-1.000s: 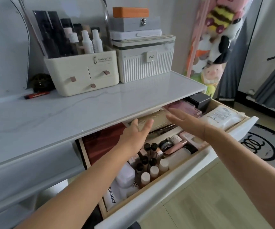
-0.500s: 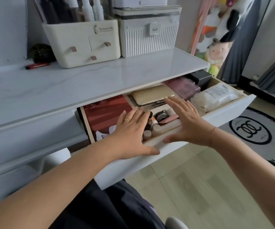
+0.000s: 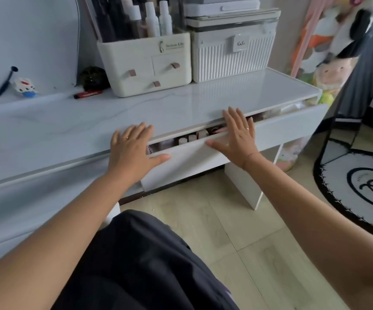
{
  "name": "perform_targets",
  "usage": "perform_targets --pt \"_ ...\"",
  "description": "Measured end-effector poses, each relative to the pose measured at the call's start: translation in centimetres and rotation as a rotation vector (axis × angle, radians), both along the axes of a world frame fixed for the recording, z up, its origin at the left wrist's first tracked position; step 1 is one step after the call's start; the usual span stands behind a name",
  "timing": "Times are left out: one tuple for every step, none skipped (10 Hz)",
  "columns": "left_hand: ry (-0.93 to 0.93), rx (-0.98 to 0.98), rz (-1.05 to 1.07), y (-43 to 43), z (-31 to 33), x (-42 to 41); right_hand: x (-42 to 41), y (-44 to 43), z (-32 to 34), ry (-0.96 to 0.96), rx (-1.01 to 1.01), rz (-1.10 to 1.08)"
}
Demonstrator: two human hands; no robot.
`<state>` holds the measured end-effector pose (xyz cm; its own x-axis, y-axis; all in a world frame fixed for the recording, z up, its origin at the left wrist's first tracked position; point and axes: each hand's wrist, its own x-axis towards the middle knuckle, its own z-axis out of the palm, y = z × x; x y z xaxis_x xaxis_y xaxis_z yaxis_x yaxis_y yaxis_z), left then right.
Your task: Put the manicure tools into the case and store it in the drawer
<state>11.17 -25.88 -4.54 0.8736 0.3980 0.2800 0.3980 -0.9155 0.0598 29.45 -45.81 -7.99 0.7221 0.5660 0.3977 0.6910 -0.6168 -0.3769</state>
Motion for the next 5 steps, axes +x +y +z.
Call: perform_targets --pt "-0.159 0.019 -0.053 1.6 -0.9 0.0 0.6 1.8 -0.8 -0.078 0.061 -0.098" --pt "-0.266 0.093 -0.087 2.3 -1.6 0.3 0.9 2.8 -0.9 -0.14 0.119 -0.182" --pt "-0.292 0.124 -0.096 2.4 -2.0 0.6 0.9 3.1 -1.3 -0.189 0.129 -0.206" --pt "-0.31 0.11 -0.117 3.2 -0.9 0.7 0.5 3.7 -0.8 -0.164 0.15 -0.211" --pt "-0.36 0.09 -0.099 4.9 -0.3 -1.8 -0.4 3.1 0.1 -0.115 0.287 -0.159"
